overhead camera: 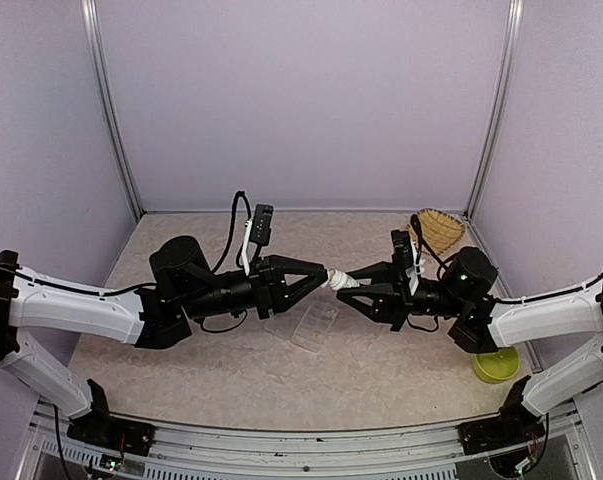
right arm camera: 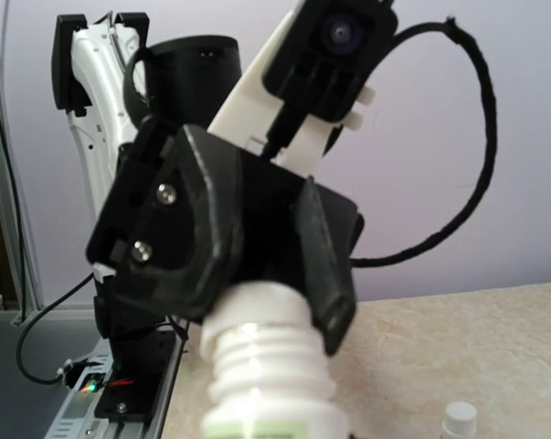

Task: Sort the pills into containers
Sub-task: Close the lid of the pill bottle at the center of the board.

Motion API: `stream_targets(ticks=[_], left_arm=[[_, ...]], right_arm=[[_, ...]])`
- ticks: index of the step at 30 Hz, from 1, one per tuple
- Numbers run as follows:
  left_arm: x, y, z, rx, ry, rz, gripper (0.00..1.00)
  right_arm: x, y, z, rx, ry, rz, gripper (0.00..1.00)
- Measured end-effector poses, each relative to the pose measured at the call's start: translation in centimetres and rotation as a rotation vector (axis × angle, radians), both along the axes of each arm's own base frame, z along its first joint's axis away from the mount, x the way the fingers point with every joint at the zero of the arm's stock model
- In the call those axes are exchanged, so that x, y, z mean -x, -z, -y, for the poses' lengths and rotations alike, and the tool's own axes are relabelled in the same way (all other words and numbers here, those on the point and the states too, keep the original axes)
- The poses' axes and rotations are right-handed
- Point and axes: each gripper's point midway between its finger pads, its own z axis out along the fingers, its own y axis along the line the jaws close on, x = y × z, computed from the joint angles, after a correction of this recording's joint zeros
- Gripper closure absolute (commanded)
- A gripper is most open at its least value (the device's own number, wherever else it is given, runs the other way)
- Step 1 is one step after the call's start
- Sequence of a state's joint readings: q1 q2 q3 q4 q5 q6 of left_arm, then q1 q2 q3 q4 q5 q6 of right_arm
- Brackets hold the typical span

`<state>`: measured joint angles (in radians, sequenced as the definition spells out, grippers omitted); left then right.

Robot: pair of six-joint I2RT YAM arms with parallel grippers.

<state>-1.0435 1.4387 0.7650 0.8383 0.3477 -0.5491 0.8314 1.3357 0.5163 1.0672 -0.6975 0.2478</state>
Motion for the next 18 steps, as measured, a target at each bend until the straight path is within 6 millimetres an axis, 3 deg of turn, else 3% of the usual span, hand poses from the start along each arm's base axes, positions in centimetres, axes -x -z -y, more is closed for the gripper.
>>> stream_targets(ticks=[18], left_arm=[[-0.11, -0.51, 0.63, 0.019, 0.011, -0.001, 0.74]], right_arm=[[0.13, -0.14, -0.54, 0.003, -0.014, 0.003, 0.85]])
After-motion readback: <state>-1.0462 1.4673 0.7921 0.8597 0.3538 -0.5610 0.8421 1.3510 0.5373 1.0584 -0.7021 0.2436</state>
